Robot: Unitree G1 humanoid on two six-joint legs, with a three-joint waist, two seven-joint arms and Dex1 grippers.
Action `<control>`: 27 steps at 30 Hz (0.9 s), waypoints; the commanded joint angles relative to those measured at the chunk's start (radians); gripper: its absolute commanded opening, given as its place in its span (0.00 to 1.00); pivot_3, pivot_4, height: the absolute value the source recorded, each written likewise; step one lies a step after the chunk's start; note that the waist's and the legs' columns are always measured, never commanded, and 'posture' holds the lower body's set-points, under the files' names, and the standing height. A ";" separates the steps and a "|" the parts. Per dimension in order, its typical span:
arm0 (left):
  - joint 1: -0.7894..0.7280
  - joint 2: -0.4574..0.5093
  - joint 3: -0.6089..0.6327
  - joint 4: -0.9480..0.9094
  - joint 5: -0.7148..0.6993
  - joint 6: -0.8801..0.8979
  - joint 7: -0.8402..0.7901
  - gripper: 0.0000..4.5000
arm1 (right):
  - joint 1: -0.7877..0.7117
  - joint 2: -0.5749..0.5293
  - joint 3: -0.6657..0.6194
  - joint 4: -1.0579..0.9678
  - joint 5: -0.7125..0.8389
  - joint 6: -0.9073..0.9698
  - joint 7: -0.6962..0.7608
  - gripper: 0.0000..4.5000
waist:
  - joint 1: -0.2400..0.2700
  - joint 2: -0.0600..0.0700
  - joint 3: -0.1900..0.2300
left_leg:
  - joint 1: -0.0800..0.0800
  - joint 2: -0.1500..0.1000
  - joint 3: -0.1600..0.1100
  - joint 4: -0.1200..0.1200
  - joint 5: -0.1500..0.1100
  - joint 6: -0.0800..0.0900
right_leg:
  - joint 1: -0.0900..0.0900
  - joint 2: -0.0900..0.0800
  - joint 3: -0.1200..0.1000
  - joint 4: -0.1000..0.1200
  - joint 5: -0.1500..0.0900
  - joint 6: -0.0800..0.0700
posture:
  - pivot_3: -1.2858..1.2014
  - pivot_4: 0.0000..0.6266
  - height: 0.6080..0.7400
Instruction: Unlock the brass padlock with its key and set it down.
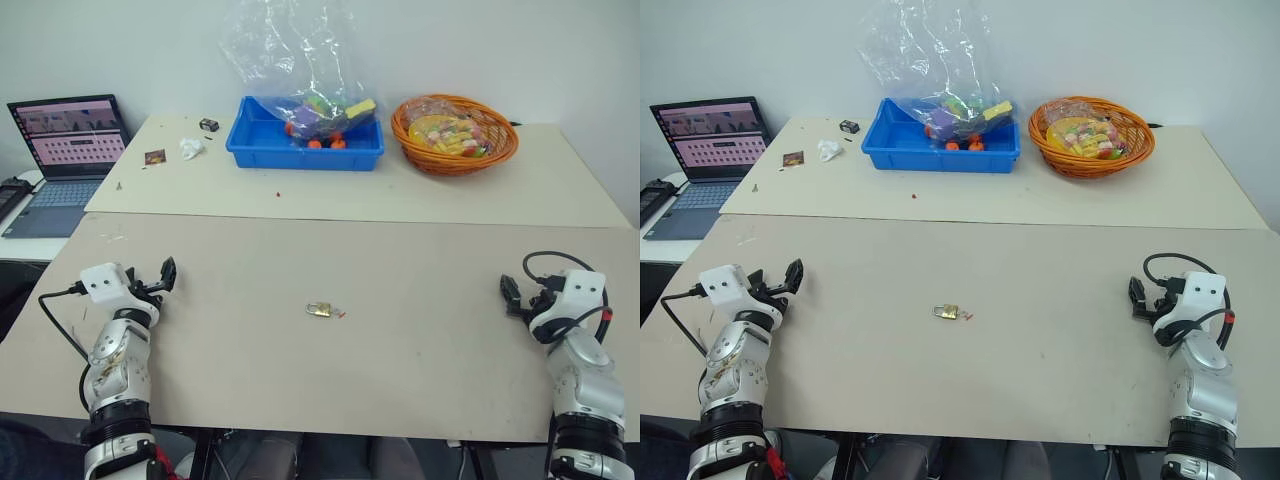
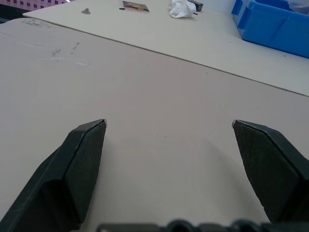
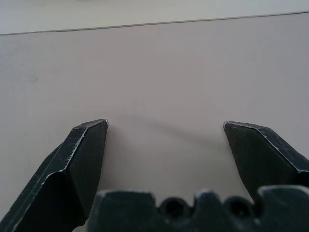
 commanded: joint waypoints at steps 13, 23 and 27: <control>0.082 0.180 -0.214 -0.537 -0.159 0.315 -0.356 0.99 | -0.043 0.007 0.054 0.009 -0.016 0.011 0.005 1.00 | -0.016 0.000 0.000 | 0.000 0.004 0.003 -0.001 0.000 0.000 | -0.002 0.004 0.003 0.000 0.002 -0.004 | 0.52 0.24 1.00; 0.024 0.420 -0.541 -0.588 -0.148 0.415 -0.815 0.99 | 0.017 -0.266 0.288 -0.330 0.159 0.189 0.645 1.00 | -0.017 0.013 0.008 | 0.003 0.012 0.012 -0.009 0.000 -0.001 | -0.007 0.012 0.014 -0.002 0.003 -0.007 | 0.52 0.24 1.00; -0.140 0.401 -0.632 -0.328 -0.033 0.284 -0.958 0.99 | 0.075 -0.453 0.408 -0.468 0.251 0.249 0.979 1.00 | -0.001 0.010 0.011 | 0.000 0.014 0.014 -0.009 0.000 -0.002 | -0.008 0.013 0.012 -0.002 0.000 -0.002 | 0.52 0.24 1.00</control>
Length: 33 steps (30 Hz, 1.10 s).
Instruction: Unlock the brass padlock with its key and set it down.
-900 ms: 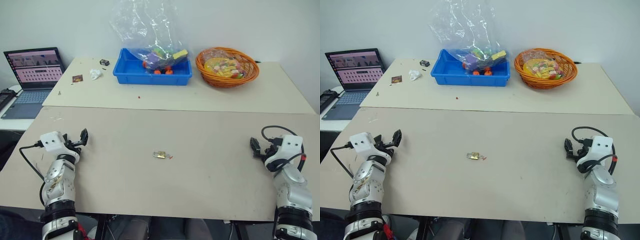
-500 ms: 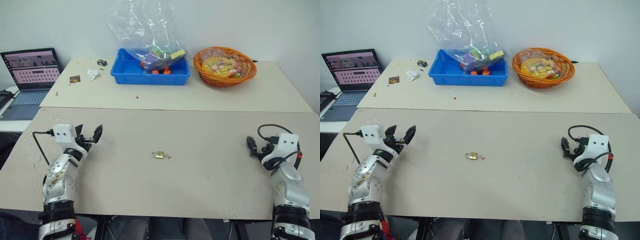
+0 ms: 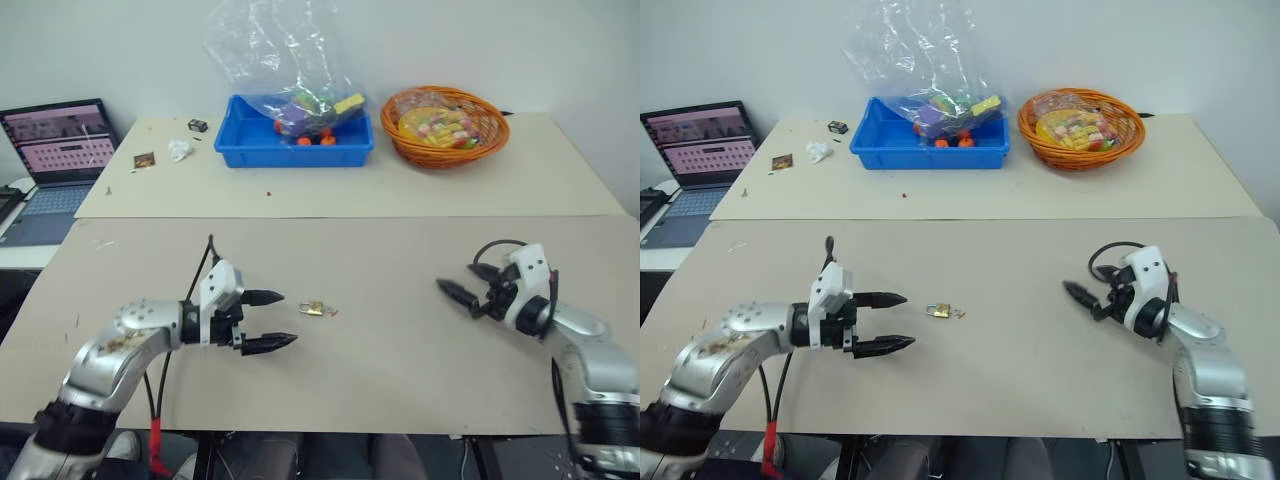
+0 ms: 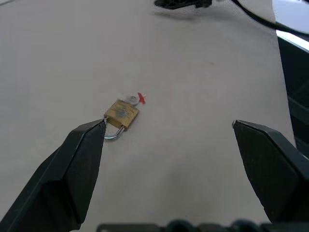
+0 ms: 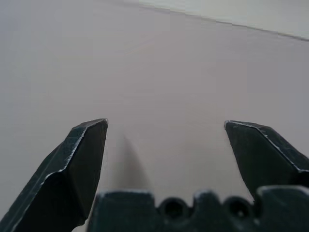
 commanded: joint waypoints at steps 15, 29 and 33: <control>-0.354 -0.198 -0.141 0.548 0.242 -0.340 -0.314 0.99 | -0.160 0.103 0.248 0.039 -0.111 -0.067 0.179 1.00 | -0.012 -0.013 0.005 | -0.007 -0.002 0.000 0.003 0.000 0.000 | -0.005 -0.002 0.000 -0.003 0.009 -0.006 | 0.52 0.24 1.00; -0.346 -0.334 -0.170 0.793 0.398 -0.618 -0.232 0.99 | -0.230 0.096 0.109 -0.052 -0.044 -0.009 0.082 1.00 | -0.007 -0.013 0.005 | -0.007 -0.002 -0.001 0.008 0.000 0.000 | -0.003 -0.001 0.000 -0.001 0.012 -0.005 | 0.52 0.24 1.00; -0.346 -0.338 -0.173 0.832 0.410 -0.649 -0.247 0.99 | -0.231 0.093 0.094 -0.088 -0.027 0.012 0.070 1.00 | -0.004 -0.013 0.004 | -0.006 -0.002 -0.001 0.009 0.000 0.000 | -0.002 -0.001 0.000 -0.002 0.013 -0.004 | 0.52 0.24 1.00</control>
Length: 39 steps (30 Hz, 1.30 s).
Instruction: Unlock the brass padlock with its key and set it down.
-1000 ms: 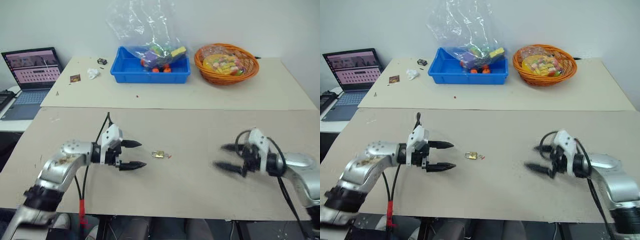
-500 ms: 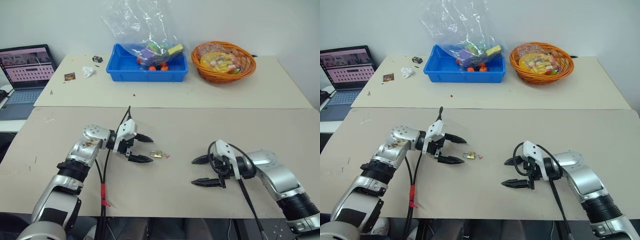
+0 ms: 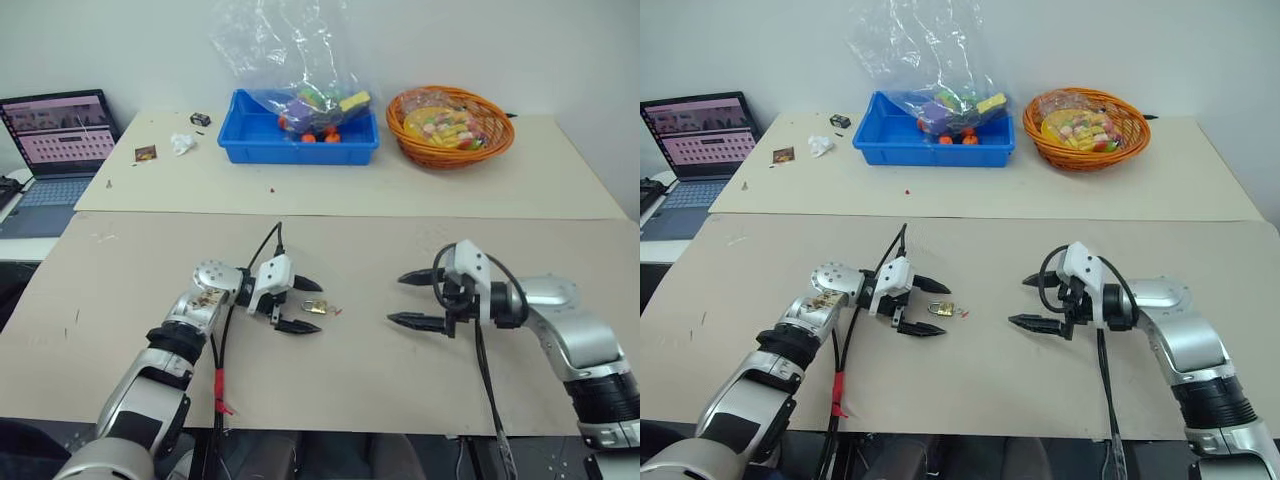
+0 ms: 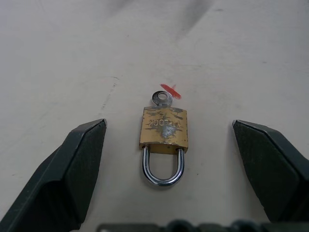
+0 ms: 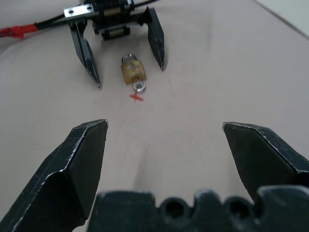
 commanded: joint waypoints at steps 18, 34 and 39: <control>-0.011 -0.011 -0.006 0.056 0.038 0.082 -0.067 0.18 | 0.013 -0.018 -0.084 -0.089 0.065 0.038 -0.044 1.00 | -0.008 0.000 -0.001 | 0.000 0.000 0.000 0.000 0.000 0.000 | 0.000 0.000 0.000 0.000 0.000 0.000 | 0.52 0.24 1.00; 0.014 -0.013 0.091 -0.121 0.052 -0.181 0.166 0.18 | 0.021 0.030 -0.081 -0.129 0.095 0.136 -0.129 1.00 | 0.000 0.000 -0.001 | -0.001 0.000 0.000 0.002 0.000 0.000 | -0.001 0.000 0.000 0.001 0.001 0.000 | 0.52 0.24 1.00; 0.070 0.058 0.135 -0.303 0.220 -0.423 0.402 0.18 | 0.008 0.016 -0.101 -0.123 0.128 0.181 -0.126 1.00 | -0.004 0.000 -0.001 | -0.003 0.000 0.000 0.003 0.000 0.000 | -0.003 0.000 0.001 0.001 0.001 0.000 | 0.52 0.24 1.00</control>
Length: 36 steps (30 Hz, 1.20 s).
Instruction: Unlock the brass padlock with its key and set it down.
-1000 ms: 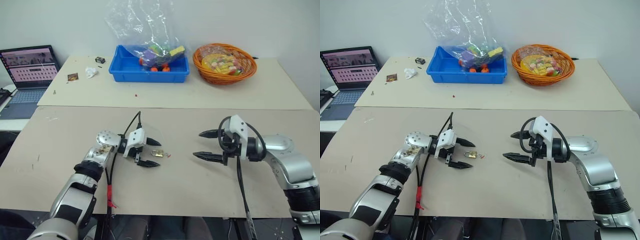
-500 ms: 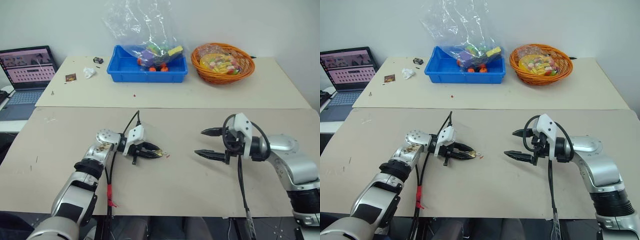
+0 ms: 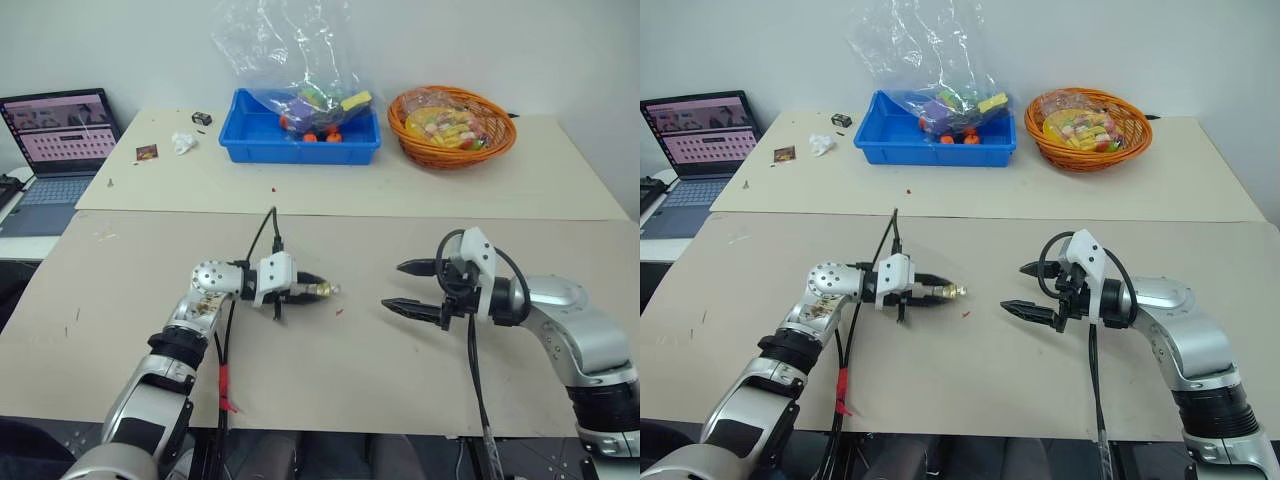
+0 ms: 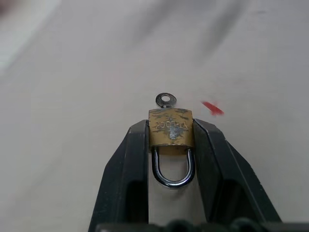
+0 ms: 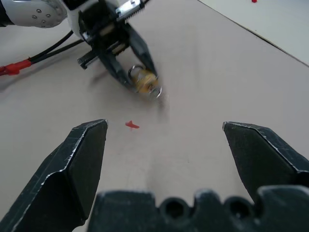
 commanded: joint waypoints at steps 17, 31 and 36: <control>0.224 0.126 0.069 -0.507 0.248 -0.277 0.473 0.18 | -0.173 0.060 -0.009 -0.144 0.231 0.226 -0.126 1.00 | 0.005 0.000 0.000 | 0.001 0.000 0.004 0.000 -0.001 0.001 | -0.001 0.001 0.004 0.001 0.001 0.000 | 0.52 0.24 1.00; 0.124 0.167 -0.012 -0.399 0.218 -0.406 0.453 0.18 | -0.272 0.046 0.093 -0.027 0.166 0.174 0.053 1.00 | -0.004 0.000 0.000 | 0.001 0.000 0.005 0.000 -0.001 0.001 | -0.001 0.001 0.004 0.000 0.001 0.000 | 0.52 0.24 1.00; 0.122 0.175 -0.009 -0.375 0.253 -0.424 0.477 0.18 | -0.286 0.051 0.063 -0.037 0.210 0.208 0.059 1.00 | -0.006 0.000 0.000 | 0.001 0.000 0.005 0.000 -0.001 0.001 | -0.001 0.001 0.004 0.001 0.001 0.000 | 0.52 0.24 1.00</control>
